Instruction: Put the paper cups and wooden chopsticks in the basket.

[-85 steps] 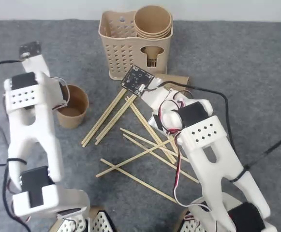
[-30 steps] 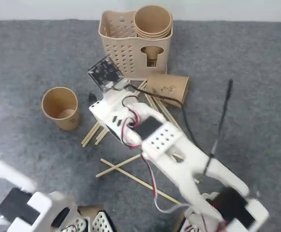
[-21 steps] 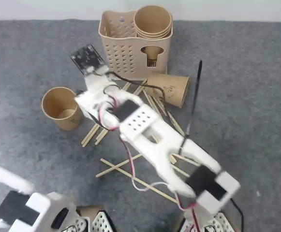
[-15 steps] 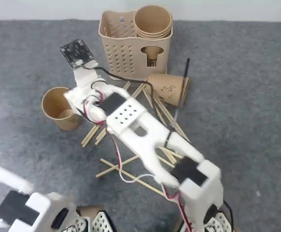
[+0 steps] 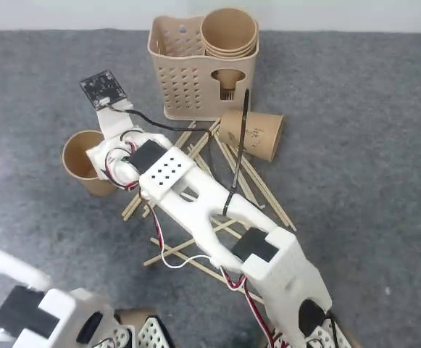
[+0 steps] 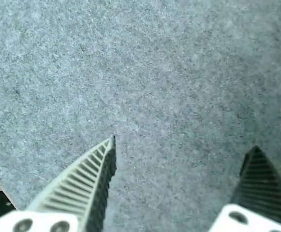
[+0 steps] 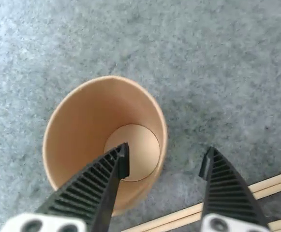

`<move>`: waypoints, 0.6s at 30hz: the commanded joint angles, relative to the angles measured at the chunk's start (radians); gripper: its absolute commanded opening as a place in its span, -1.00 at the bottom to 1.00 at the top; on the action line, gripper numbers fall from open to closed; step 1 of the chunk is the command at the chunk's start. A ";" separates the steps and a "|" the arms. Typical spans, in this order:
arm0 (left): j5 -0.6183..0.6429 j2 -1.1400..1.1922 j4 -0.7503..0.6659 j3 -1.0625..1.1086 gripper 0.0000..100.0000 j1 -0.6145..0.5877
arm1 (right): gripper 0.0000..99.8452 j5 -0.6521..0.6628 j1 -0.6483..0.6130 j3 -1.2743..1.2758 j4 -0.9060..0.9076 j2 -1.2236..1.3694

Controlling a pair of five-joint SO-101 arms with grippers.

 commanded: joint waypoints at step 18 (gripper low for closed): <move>-0.006 -0.049 -0.017 0.065 -0.22 0.103 | -0.99 0.074 0.160 -0.055 0.211 -0.223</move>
